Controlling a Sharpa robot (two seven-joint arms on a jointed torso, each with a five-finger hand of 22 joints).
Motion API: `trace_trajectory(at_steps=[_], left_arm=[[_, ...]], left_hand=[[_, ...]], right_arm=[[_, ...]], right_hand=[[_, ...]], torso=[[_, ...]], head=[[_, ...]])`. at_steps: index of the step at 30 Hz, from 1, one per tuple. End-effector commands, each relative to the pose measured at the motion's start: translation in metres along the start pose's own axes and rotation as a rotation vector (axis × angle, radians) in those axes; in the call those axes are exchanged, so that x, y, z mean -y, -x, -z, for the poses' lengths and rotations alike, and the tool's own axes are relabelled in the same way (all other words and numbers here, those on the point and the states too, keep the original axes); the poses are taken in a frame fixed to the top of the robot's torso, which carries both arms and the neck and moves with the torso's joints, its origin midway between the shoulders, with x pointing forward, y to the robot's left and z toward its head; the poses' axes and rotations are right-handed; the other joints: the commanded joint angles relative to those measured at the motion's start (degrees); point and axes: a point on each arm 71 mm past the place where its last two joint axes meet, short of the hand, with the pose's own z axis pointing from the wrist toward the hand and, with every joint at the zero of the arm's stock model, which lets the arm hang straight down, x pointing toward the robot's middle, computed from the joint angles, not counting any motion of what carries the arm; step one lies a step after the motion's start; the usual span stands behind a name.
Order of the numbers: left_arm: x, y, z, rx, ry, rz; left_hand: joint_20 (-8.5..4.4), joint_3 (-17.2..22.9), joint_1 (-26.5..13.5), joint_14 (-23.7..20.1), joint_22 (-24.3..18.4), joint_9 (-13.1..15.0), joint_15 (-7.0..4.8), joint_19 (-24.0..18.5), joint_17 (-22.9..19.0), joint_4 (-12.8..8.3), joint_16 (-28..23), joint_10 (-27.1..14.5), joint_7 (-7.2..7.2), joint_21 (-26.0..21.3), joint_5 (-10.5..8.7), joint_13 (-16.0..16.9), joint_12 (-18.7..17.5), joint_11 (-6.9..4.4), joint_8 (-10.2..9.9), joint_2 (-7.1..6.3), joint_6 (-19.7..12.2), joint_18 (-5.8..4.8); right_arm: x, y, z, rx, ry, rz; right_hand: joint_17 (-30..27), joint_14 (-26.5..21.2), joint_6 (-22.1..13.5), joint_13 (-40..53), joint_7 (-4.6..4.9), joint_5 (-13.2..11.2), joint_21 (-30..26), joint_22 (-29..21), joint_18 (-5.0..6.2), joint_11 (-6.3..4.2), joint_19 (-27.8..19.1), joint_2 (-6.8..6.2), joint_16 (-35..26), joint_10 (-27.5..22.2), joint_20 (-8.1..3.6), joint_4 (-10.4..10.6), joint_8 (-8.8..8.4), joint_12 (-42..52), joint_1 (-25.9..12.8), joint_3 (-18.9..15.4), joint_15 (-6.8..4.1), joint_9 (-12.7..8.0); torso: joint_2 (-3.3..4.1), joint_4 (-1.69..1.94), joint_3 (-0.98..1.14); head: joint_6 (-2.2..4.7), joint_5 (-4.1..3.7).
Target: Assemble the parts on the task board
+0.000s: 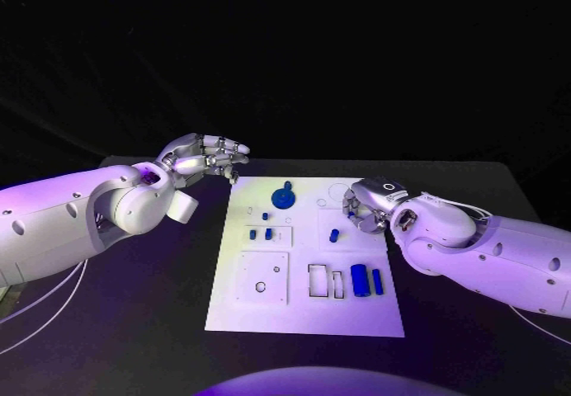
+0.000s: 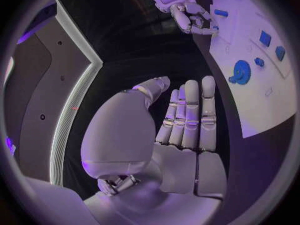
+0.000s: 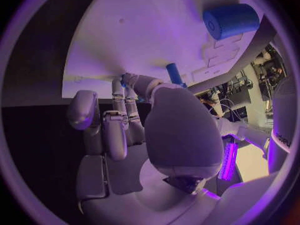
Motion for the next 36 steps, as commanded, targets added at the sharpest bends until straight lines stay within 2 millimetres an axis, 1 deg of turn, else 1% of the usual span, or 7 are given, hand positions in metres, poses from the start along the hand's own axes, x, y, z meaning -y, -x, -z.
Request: trace_trajectory(at_steps=[1, 10, 16, 19, 22, 28, 36], left_arm=[[0.000, -0.001, -0.001, -0.007, 0.000, 0.004], [0.000, -0.001, -0.002, -0.007, 0.004, 0.004], [0.000, 0.000, -0.002, 0.000, 0.007, 0.004], [-0.001, -0.001, -0.003, 0.002, 0.008, 0.006], [-0.001, -0.002, -0.004, 0.002, 0.006, 0.010], [-0.001, -0.005, -0.007, -0.002, 0.003, 0.015], [0.000, -0.009, -0.009, -0.003, 0.000, 0.026]], left_hand=[[0.01, -0.06, -0.10, -0.27, -0.05, 0.09, 0.10, -0.08, -0.05, -0.19, -0.16, -0.27, -0.09, -0.28, 0.20, -0.05, -0.28, 0.30, 0.28, 0.27, -0.47, 0.52], [0.08, -0.20, -0.29, -0.32, -0.14, 0.17, 0.20, -0.10, -0.14, -0.18, -0.18, -0.47, 0.02, -0.36, 0.30, -0.14, -0.36, 0.41, 0.44, 0.26, -0.90, 0.51], [0.17, -0.36, -0.48, -0.47, -0.26, 0.25, 0.31, -0.17, -0.25, -0.19, -0.23, -0.76, 0.12, -0.47, 0.40, -0.24, -0.45, 0.53, 0.63, 0.20, -1.35, 0.49], [0.22, -0.45, -0.55, -0.59, -0.33, 0.30, 0.37, -0.23, -0.31, -0.23, -0.26, -0.92, 0.18, -0.55, 0.45, -0.28, -0.48, 0.58, 0.74, 0.14, -1.60, 0.49], [0.22, -0.45, -0.55, -0.59, -0.33, 0.30, 0.37, -0.23, -0.31, -0.23, -0.26, -0.92, 0.18, -0.55, 0.45, -0.28, -0.48, 0.58, 0.74, 0.14, -1.60, 0.49], [0.24, -0.45, -0.53, -0.64, -0.37, 0.33, 0.39, -0.26, -0.34, -0.26, -0.27, -0.97, 0.19, -0.58, 0.50, -0.30, -0.48, 0.60, 0.80, 0.16, -1.69, 0.49], [0.26, -0.49, -0.55, -0.70, -0.41, 0.36, 0.41, -0.29, -0.37, -0.29, -0.29, -1.03, 0.22, -0.62, 0.54, -0.31, -0.49, 0.63, 0.87, 0.14, -1.81, 0.49]], right_arm=[[0.000, 0.006, 0.002, 0.053, -0.007, 0.002], [-0.002, 0.017, 0.008, 0.088, 0.000, -0.026], [-0.012, 0.024, 0.018, 0.095, 0.022, -0.060], [-0.025, 0.027, 0.022, 0.098, 0.055, -0.084], [-0.047, 0.030, 0.025, 0.096, 0.111, -0.111], [-0.086, 0.030, 0.025, 0.083, 0.207, -0.147], [-0.122, 0.019, 0.023, 0.062, 0.299, -0.162]], right_hand=[[4.57, 3.73, 0.52, 0.15, 0.07, 0.16, 0.26, 0.11, -0.72, -2.12, 0.10, 0.15, 0.13, 2.53, -0.30, -0.03, 0.32, 0.22, -0.39, 0.43, -0.51, 0.06], [4.53, 3.73, 0.60, 0.18, 0.05, 0.16, 0.32, 0.18, -0.74, -2.14, 0.12, 0.03, 0.11, 2.65, -0.32, -0.12, 0.34, 0.11, -0.60, 0.59, -0.53, 0.13], [4.56, 3.74, 0.68, 0.22, 0.01, 0.30, 0.84, 0.54, -0.85, -2.19, 0.35, -0.18, 0.14, 2.80, -0.35, -0.36, 0.34, -0.05, -0.77, 0.85, -0.61, 0.22], [4.55, 3.74, 0.68, 0.22, 0.01, 0.31, 0.84, 0.54, -0.85, -2.19, 0.35, -0.17, 0.13, 2.81, -0.35, -0.36, 0.34, -0.07, -0.79, 0.88, -0.61, 0.22], [4.56, 3.74, 0.68, 0.22, 0.01, 0.34, 0.88, 0.58, -0.86, -2.19, 0.37, -0.16, 0.14, 2.83, -0.35, -0.39, 0.34, -0.10, -0.81, 0.95, -0.62, 0.23], [4.50, 3.73, 0.69, 0.23, 0.00, 0.36, 0.80, 0.54, -0.83, -2.19, 0.33, -0.15, 0.11, 2.86, -0.36, -0.44, 0.33, -0.14, -0.82, 1.03, -0.63, 0.25], [4.48, 3.72, 0.67, 0.24, -0.01, 0.39, 0.86, 0.60, -0.85, -2.20, 0.36, -0.12, 0.10, 2.88, -0.37, -0.51, 0.30, -0.21, -0.84, 1.15, -0.64, 0.26]], torso=[[0.01, 0.06, 0.00], [0.03, 0.00, -0.01], [0.04, 0.01, 0.04], [0.05, -0.06, 0.11], [0.08, -0.03, 0.11], [-0.05, -0.01, -0.03], [0.03, 0.10, -0.17]], head=[[0.11, -0.02], [0.09, 0.01], [0.13, 0.28], [0.17, 0.72], [0.10, 1.06], [-0.27, 1.77], [-0.07, 2.71]])
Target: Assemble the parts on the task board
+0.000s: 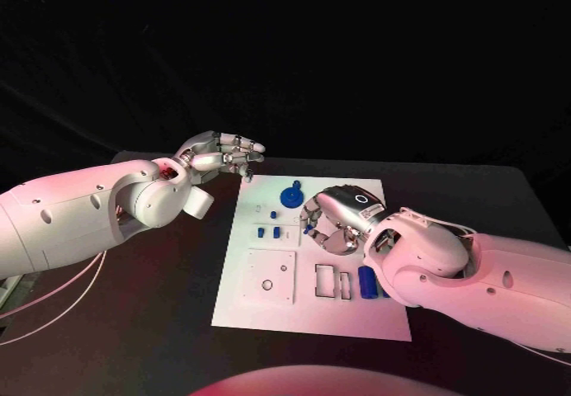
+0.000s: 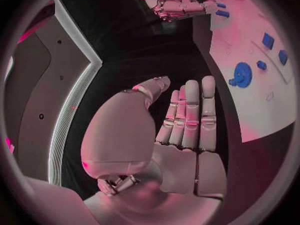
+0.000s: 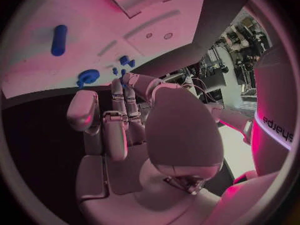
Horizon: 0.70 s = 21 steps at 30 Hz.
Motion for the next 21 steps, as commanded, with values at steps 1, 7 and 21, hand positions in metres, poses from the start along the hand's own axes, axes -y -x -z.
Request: trace_trajectory(at_steps=[1, 7, 21], left_arm=[[0.001, -0.003, -0.002, 0.005, -0.008, 0.017], [0.002, -0.006, -0.002, 0.004, -0.010, 0.024], [0.002, -0.010, -0.004, -0.004, -0.007, 0.035]], left_hand=[[0.26, -0.25, -0.55, -0.49, -0.09, 0.08, 0.20, -0.29, -0.08, -0.05, -0.29, -0.43, 0.11, -0.39, 0.32, -0.10, -0.22, 0.04, 0.32, 0.14, -0.49, 0.53], [0.27, -0.28, -0.58, -0.51, -0.11, 0.10, 0.21, -0.30, -0.10, -0.05, -0.29, -0.45, 0.13, -0.41, 0.35, -0.10, -0.21, 0.05, 0.37, 0.14, -0.54, 0.53], [0.36, -0.49, -0.95, -0.56, -0.26, 0.23, 0.30, -0.34, -0.17, 0.13, -0.25, -0.54, 0.19, -0.53, 0.42, -0.13, -0.14, 0.12, 0.68, 0.22, -0.81, 0.53]], right_arm=[[-0.010, -0.010, -0.002, -0.022, 0.040, 0.000], [-0.019, -0.031, -0.005, -0.058, 0.057, -0.029], [-0.025, -0.061, -0.008, -0.112, 0.062, -0.060]], right_hand=[[4.49, 3.72, 0.26, -0.08, -0.01, 0.23, 0.37, 0.07, -0.85, -2.40, 0.16, 0.29, 0.10, 2.68, -0.17, -0.03, 0.37, -0.08, -0.45, 0.35, -0.23, 0.10], [4.42, 3.71, 0.19, -0.08, 0.04, 0.09, 0.27, 0.05, -0.83, -2.36, 0.12, 0.30, 0.07, 2.64, -0.18, -0.09, 0.31, -0.23, -0.59, 0.47, -0.22, 0.12], [4.41, 3.71, 0.08, -0.07, 0.09, -0.24, 0.19, 0.08, -0.82, -2.30, 0.08, 0.41, 0.08, 2.60, -0.17, -0.22, 0.22, -0.50, -0.81, 0.70, -0.19, 0.18]], torso=[[0.01, 0.12, -0.14], [-0.01, 0.00, -0.11], [0.09, 0.00, 0.11]], head=[[0.00, 0.51], [0.16, 0.66], [-0.72, 2.08]])
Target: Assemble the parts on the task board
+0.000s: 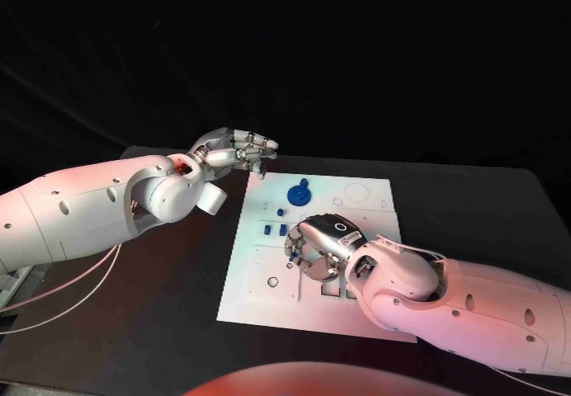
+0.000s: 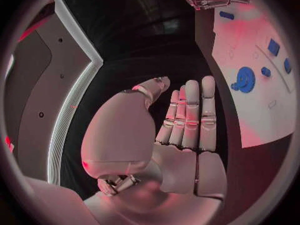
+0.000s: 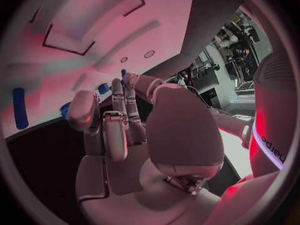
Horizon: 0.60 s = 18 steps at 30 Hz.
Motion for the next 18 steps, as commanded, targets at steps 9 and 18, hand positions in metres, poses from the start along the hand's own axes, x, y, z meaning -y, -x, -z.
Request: trace_trajectory(at_steps=[9, 18], left_arm=[[0.0008, -0.0029, -0.0015, -0.006, -0.002, 0.018], [0.0004, -0.0029, -0.0015, -0.009, 0.002, 0.019]], left_hand=[[0.16, -0.35, -0.61, -0.37, -0.11, 0.07, 0.11, -0.13, -0.06, -0.03, -0.24, -0.35, -0.01, -0.34, 0.20, -0.09, -0.13, -0.08, 0.40, -0.14, -0.25, 0.54], [0.16, -0.35, -0.61, -0.37, -0.11, 0.07, 0.11, -0.13, -0.06, -0.03, -0.24, -0.35, -0.01, -0.34, 0.20, -0.09, -0.13, -0.08, 0.40, -0.14, -0.25, 0.54]], right_arm=[[0.0013, -0.0116, -0.0022, -0.037, 0.011, 0.006], [0.0014, -0.0150, -0.0033, -0.048, 0.011, 0.006]], right_hand=[[4.37, 3.69, 0.06, -0.03, 0.12, -0.36, 0.08, 0.05, -0.80, -2.28, 0.03, 0.71, 0.06, 2.58, -0.17, 0.12, 0.12, -0.27, 0.03, 0.37, -0.18, 0.07], [4.40, 3.70, 0.03, -0.02, 0.13, -0.47, -0.01, 0.02, -0.79, -2.27, -0.02, 0.76, 0.07, 2.59, -0.16, 0.07, 0.10, -0.33, -0.01, 0.43, -0.17, 0.08]], torso=[[0.08, 0.01, 0.06], [0.07, 0.03, 0.05]], head=[[-0.61, 0.75], [-0.81, 0.85]])
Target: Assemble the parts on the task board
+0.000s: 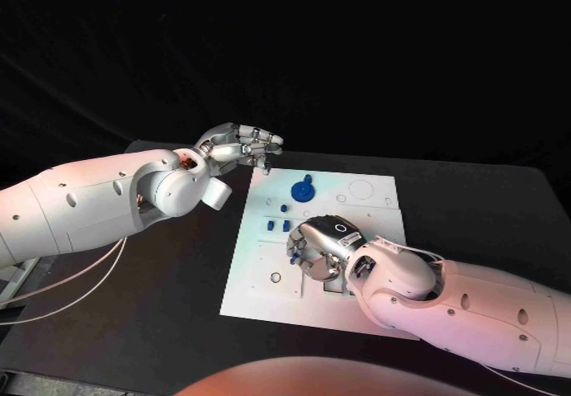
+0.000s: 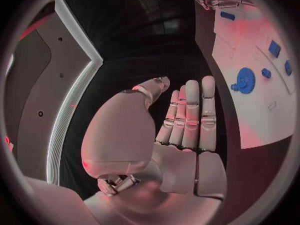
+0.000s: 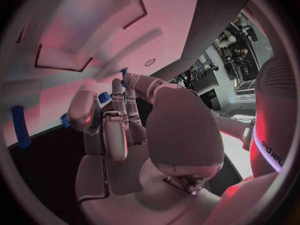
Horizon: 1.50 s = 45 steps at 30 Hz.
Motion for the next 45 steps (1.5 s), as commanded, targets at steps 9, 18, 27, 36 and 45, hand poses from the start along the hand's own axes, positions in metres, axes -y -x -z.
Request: trace_trajectory(at_steps=[9, 18, 27, 36, 45], left_arm=[[0.001, -0.002, -0.001, -0.009, 0.002, 0.011], [0.000, -0.001, -0.001, -0.010, 0.006, 0.011], [0.000, -0.002, -0.001, -0.014, 0.008, 0.012], [0.000, -0.001, -0.001, -0.015, 0.012, 0.012], [-0.001, 0.000, -0.001, -0.010, 0.015, 0.010]], left_hand=[[0.16, -0.36, -0.61, -0.37, -0.05, 0.08, 0.11, -0.14, -0.06, -0.03, -0.24, -0.35, -0.01, -0.34, 0.21, -0.05, -0.13, -0.08, 0.13, -0.14, -0.26, 0.54], [0.18, -0.39, -0.61, -0.40, -0.10, 0.12, 0.11, -0.14, -0.09, -0.05, -0.22, -0.40, -0.01, -0.38, 0.23, -0.06, -0.10, -0.08, 0.22, -0.13, -0.38, 0.55], [0.18, -0.39, -0.61, -0.40, -0.10, 0.12, 0.11, -0.14, -0.09, -0.05, -0.22, -0.40, -0.01, -0.38, 0.23, -0.06, -0.10, -0.08, 0.22, -0.13, -0.38, 0.55], [0.20, -0.43, -0.63, -0.43, -0.14, 0.14, 0.12, -0.16, -0.11, -0.07, -0.21, -0.45, 0.00, -0.42, 0.24, -0.07, -0.10, -0.07, 0.29, -0.14, -0.49, 0.56], [0.34, -0.87, -1.02, -0.50, -0.48, 0.35, 0.22, -0.16, -0.24, 0.12, -0.05, -0.74, 0.12, -0.67, -0.67, -0.12, 0.05, 0.02, 0.81, -0.04, -1.35, 0.58]], right_arm=[[-0.001, -0.005, 0.000, -0.033, 0.010, 0.010], [-0.002, -0.006, 0.000, -0.045, 0.008, 0.018], [-0.005, -0.012, -0.005, -0.089, -0.002, 0.046], [-0.005, -0.013, -0.005, -0.081, -0.001, 0.046], [0.001, -0.006, -0.002, 0.003, -0.022, 0.018]], right_hand=[[4.43, 3.70, 0.10, 0.11, 0.23, -0.27, 0.03, 0.06, -0.79, -2.07, 0.00, 0.76, 0.09, 2.39, -0.16, -0.07, 0.09, -0.02, -0.07, 0.38, -0.17, 0.11], [4.40, 3.69, 0.03, 0.11, 0.25, -0.36, -0.16, -0.01, -0.76, -2.04, -0.09, 0.77, 0.07, 2.33, -0.15, -0.14, 0.04, -0.12, -0.14, 0.43, -0.16, 0.13], [4.20, 3.63, -1.46, -0.03, 0.77, -0.91, -1.09, -0.22, -0.65, -1.33, -0.57, 0.50, 0.00, 0.87, 0.31, -0.45, -0.92, -1.79, -1.89, -0.03, 0.44, 0.12], [3.82, 3.51, -2.96, -0.20, 1.22, -0.62, -2.16, -0.57, -0.49, -0.67, -1.02, -0.24, -0.17, -0.71, 0.81, -0.70, -2.04, -2.92, -3.32, -0.58, 1.00, -0.15], [1.71, 2.72, -8.22, -0.26, 2.56, -0.64, -7.46, -2.97, 0.38, 0.83, -3.43, -3.00, -1.28, -5.63, 2.10, -0.18, -5.53, -3.24, -6.83, -3.28, 2.42, -1.64]], torso=[[-0.03, -0.03, -0.04], [-0.03, 0.00, -0.07], [0.01, 0.11, -0.08], [-0.04, -0.01, -0.09], [-0.07, -0.02, -0.02]], head=[[-0.19, 0.27], [-0.18, 0.33], [-0.17, 0.28], [-0.31, 0.49], [-0.13, 0.40]])
